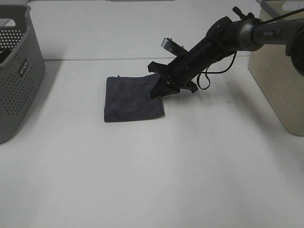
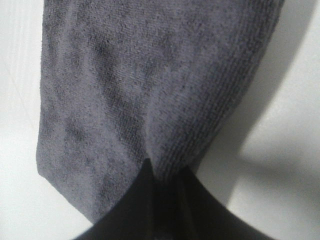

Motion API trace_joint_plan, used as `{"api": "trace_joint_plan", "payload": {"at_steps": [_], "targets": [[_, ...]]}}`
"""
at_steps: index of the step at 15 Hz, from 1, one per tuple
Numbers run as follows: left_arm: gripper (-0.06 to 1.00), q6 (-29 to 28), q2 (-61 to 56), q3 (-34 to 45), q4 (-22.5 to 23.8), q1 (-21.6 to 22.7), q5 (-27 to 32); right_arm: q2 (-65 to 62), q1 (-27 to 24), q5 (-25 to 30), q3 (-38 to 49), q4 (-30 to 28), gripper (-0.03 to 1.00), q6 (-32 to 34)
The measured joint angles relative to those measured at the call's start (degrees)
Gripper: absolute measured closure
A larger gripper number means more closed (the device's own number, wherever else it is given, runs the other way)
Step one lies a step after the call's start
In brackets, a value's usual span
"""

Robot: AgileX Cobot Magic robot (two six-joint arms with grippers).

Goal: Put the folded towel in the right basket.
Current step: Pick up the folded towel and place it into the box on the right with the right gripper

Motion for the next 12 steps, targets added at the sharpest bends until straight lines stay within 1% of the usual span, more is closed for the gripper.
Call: {"api": "trace_joint_plan", "payload": {"at_steps": [4,12], "targets": [[-0.04,0.00,0.00,0.00,0.00,0.00,0.00,-3.84,0.00,1.66,-0.52,-0.23,0.93,-1.26],[-0.04,0.00,0.00,0.00,0.00,0.00,0.00,-23.03,-0.17,3.72,-4.76,-9.17,0.93,-0.69]]}}
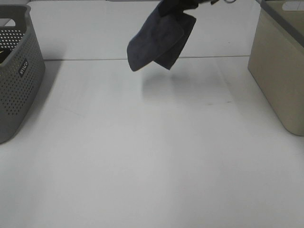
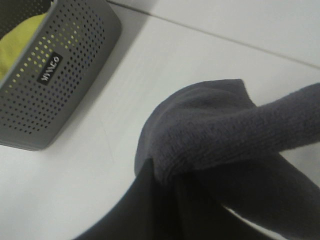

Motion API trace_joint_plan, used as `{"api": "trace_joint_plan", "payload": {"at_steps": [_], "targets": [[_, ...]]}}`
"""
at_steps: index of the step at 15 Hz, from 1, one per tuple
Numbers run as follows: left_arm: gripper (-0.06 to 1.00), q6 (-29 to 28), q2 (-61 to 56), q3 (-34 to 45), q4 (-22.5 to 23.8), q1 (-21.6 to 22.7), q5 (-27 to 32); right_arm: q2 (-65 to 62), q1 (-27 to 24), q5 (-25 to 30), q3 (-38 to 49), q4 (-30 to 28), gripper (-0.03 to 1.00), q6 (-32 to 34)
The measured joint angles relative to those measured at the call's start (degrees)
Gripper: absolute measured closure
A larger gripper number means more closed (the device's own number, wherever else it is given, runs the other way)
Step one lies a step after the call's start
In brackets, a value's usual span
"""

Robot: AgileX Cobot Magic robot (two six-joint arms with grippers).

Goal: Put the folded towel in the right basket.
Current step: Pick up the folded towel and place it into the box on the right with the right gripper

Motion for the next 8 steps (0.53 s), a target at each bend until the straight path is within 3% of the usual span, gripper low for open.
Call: {"api": "trace_joint_plan", "payload": {"at_steps": [1,3,8], "targets": [[-0.04,0.00,0.00,0.00,0.00,0.00,0.00,-2.86,-0.40,0.23,-0.40,-1.26,0.93,0.86],[-0.04,0.00,0.00,0.00,0.00,0.00,0.00,-9.91,-5.96,0.63,-0.52,-2.75,0.93,3.04],[-0.04,0.00,0.00,0.00,0.00,0.00,0.00,-14.84,-24.41,0.80,-0.52,0.11,0.93,4.81]]}}
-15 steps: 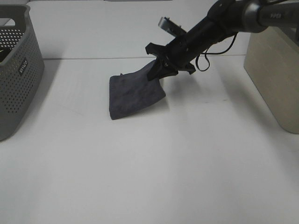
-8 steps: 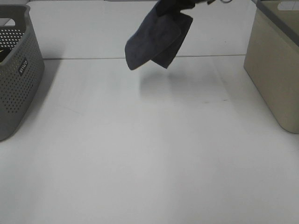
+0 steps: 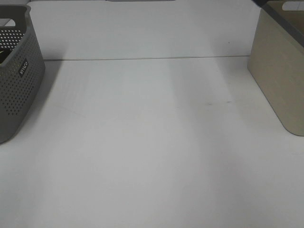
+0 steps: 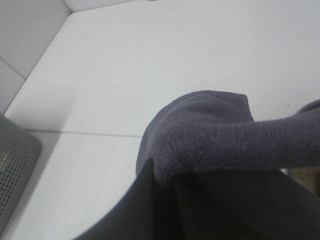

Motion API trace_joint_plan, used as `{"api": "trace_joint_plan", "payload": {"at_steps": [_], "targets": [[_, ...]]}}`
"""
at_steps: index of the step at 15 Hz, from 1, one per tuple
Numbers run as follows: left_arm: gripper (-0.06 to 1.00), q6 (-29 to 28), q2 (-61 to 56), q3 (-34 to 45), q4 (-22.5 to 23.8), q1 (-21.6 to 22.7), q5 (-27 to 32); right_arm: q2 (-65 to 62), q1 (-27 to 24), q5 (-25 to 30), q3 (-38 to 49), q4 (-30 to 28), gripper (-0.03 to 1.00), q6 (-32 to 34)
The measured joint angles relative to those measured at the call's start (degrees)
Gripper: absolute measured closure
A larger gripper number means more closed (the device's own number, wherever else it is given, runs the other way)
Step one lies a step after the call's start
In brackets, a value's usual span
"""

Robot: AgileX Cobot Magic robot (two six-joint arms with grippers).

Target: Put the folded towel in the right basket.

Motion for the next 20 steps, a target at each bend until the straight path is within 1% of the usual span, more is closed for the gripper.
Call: {"api": "trace_joint_plan", "payload": {"at_steps": [2,3,4,6,8,10,11,12,13,14,15,16,17,18,20], "targets": [[-0.04,0.00,0.00,0.00,0.00,0.00,0.00,0.00,-6.25,0.11,0.00,0.74,0.93,0.17],[-0.04,0.00,0.00,0.00,0.00,0.00,0.00,0.00,-7.33,0.11,0.00,0.80,0.93,0.17],[-0.04,0.00,0.00,0.00,0.00,0.00,0.00,0.00,-10.77,0.17,0.00,1.20,0.93,0.29],[-0.04,0.00,0.00,0.00,0.00,0.00,0.00,0.00,-13.69,0.17,0.00,1.26,0.93,1.32],[-0.04,0.00,0.00,0.00,0.00,0.00,0.00,-0.17,-15.18,-0.29,1.20,0.80,0.93,2.41],[-0.04,0.00,0.00,0.00,0.00,0.00,0.00,-0.40,-15.18,-1.89,5.56,-1.20,0.93,3.50],[-0.04,0.00,0.00,0.00,0.00,0.00,0.00,-0.40,-15.18,-3.78,8.48,-2.52,0.91,4.53],[-0.04,0.00,0.00,0.00,0.00,0.00,0.00,-0.40,-15.18,-5.44,11.00,-3.84,0.86,6.13],[-0.04,0.00,0.00,0.00,0.00,0.00,0.00,-0.34,-15.18,-6.59,13.06,-4.64,0.77,7.62],[-0.04,0.00,0.00,0.00,0.00,0.00,0.00,-0.34,-15.18,-6.88,14.50,-5.04,0.61,8.37],[-0.04,0.00,0.00,0.00,0.00,0.00,0.00,-0.34,-15.18,-6.82,15.47,-5.04,0.42,8.71],[-0.04,0.00,0.00,0.00,0.00,0.00,0.00,-0.34,-15.18,-6.53,15.70,-5.04,0.26,8.88],[-0.04,0.00,0.00,0.00,0.00,0.00,0.00,-0.52,-15.18,-5.73,15.70,-5.04,0.17,8.77],[-0.04,0.00,0.00,0.00,0.00,0.00,0.00,-0.86,-14.90,-4.64,15.76,-5.16,0.13,8.19],[-0.04,0.00,0.00,0.00,0.00,0.00,0.00,-2.64,-13.06,-2.64,15.76,-5.50,0.10,6.99]]}}
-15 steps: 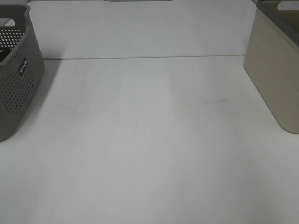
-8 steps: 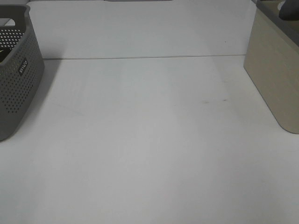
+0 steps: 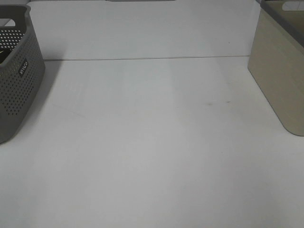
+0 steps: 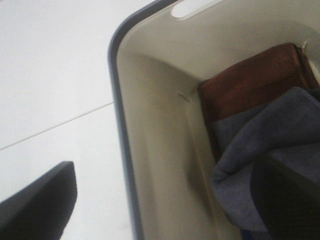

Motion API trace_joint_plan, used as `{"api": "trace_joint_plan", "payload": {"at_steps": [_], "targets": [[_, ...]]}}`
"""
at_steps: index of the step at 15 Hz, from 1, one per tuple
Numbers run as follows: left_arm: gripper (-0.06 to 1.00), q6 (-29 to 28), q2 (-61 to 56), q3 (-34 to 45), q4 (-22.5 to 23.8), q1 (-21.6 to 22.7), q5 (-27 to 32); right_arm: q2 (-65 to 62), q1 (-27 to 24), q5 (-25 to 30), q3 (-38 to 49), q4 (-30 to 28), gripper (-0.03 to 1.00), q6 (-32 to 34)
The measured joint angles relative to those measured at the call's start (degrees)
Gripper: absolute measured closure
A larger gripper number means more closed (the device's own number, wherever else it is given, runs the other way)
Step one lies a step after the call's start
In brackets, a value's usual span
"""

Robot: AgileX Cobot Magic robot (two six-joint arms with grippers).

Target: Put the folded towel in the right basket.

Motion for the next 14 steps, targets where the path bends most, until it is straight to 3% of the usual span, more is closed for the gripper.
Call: {"api": "trace_joint_plan", "payload": {"at_steps": [2,6,10,14], "targets": [[-0.04,0.00,0.00,0.00,0.00,0.00,0.00,-2.81,3.44,1.60,0.00,-0.23,0.10,-0.63],[-0.04,0.00,0.00,0.00,0.00,0.00,0.00,-7.28,13.52,11.17,0.00,-0.46,0.10,-0.74],[-0.04,0.00,0.00,0.00,0.00,0.00,0.00,-8.59,17.88,16.73,0.11,-2.64,0.10,-0.74],[-0.04,0.00,0.00,0.00,0.00,0.00,0.00,-16.27,18.56,16.73,7.10,-11.52,0.10,2.69]]}}
